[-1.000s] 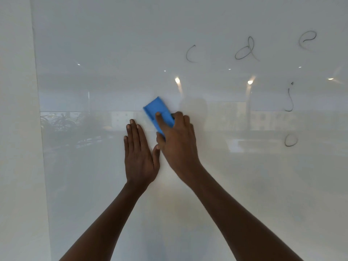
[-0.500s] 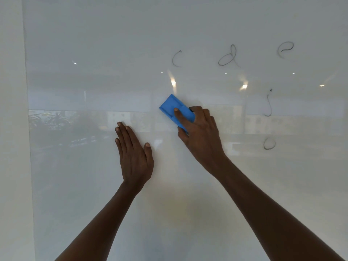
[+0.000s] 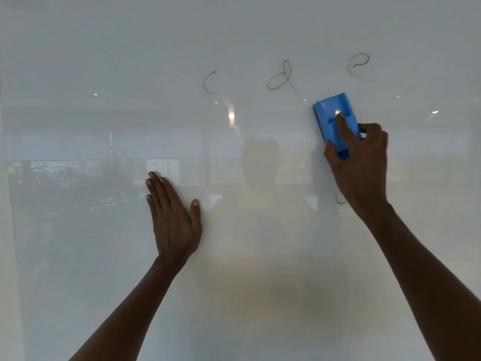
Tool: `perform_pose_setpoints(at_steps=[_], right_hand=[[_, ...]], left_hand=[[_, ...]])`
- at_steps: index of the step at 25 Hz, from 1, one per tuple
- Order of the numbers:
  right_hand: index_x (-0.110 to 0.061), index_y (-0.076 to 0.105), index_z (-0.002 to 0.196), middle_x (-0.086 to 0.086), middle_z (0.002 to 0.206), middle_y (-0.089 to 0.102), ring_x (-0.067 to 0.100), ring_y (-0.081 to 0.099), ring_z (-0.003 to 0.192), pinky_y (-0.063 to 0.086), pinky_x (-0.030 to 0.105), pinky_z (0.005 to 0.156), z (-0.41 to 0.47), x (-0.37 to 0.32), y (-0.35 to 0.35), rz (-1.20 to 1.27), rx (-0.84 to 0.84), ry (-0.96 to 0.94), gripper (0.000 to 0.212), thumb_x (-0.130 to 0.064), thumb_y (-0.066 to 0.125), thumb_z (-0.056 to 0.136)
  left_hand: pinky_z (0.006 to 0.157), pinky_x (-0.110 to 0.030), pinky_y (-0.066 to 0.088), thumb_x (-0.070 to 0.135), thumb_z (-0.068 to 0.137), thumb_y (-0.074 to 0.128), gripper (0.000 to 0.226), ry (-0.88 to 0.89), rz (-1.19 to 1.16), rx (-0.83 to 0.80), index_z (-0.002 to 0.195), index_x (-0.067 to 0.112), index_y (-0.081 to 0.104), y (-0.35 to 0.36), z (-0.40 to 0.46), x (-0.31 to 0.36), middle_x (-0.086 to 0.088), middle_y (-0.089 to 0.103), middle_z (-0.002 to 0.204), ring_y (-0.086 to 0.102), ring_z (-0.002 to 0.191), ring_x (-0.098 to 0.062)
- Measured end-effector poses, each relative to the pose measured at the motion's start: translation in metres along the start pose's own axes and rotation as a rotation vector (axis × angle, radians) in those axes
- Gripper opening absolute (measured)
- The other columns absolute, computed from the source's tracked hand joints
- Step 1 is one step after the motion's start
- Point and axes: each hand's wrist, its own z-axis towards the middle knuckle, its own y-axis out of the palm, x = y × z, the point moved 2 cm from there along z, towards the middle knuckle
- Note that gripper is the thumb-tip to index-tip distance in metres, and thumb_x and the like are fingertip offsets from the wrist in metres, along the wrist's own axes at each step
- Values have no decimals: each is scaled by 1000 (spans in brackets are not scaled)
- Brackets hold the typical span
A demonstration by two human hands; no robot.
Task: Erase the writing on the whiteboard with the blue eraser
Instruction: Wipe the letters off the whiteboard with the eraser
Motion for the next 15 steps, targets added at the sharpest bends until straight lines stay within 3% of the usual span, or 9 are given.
perform_pose_setpoints(at_steps=[4, 10, 13, 15], right_hand=[[-27, 38, 146, 22, 121, 46, 35, 44, 113, 41, 32, 86, -20, 34, -14, -6, 54, 135, 58, -31, 60, 93], [-23, 42, 145, 22, 119, 49, 36, 46, 111, 38, 31, 87, -42, 38, -12, 40, 144, 332, 54, -31, 59, 94], [-22, 45, 143, 21, 120, 51, 36, 47, 108, 37, 29, 86, -38, 19, -4, 62, 149, 290, 53, -31, 60, 93], [-20, 47, 142, 22, 120, 53, 37, 49, 105, 43, 37, 86, -37, 0, 1, 37, 104, 178, 53, -29, 62, 92]], left_hand=[[131, -39, -1, 46, 105, 30, 80, 83, 26, -10, 160, -6, 4, 10, -13, 29, -23, -2, 171, -6, 160, -32], [131, -38, -1, 46, 104, 34, 81, 169, 55, -27, 160, -7, 8, 24, -22, 53, -22, 0, 171, -5, 161, -31], [131, -39, 0, 46, 104, 34, 81, 173, 68, -9, 160, -7, 8, 24, -23, 52, -21, 0, 171, -5, 161, -30], [131, -40, 1, 46, 105, 32, 81, 175, 70, -7, 160, -7, 8, 24, -23, 52, -22, 0, 171, -5, 161, -31]])
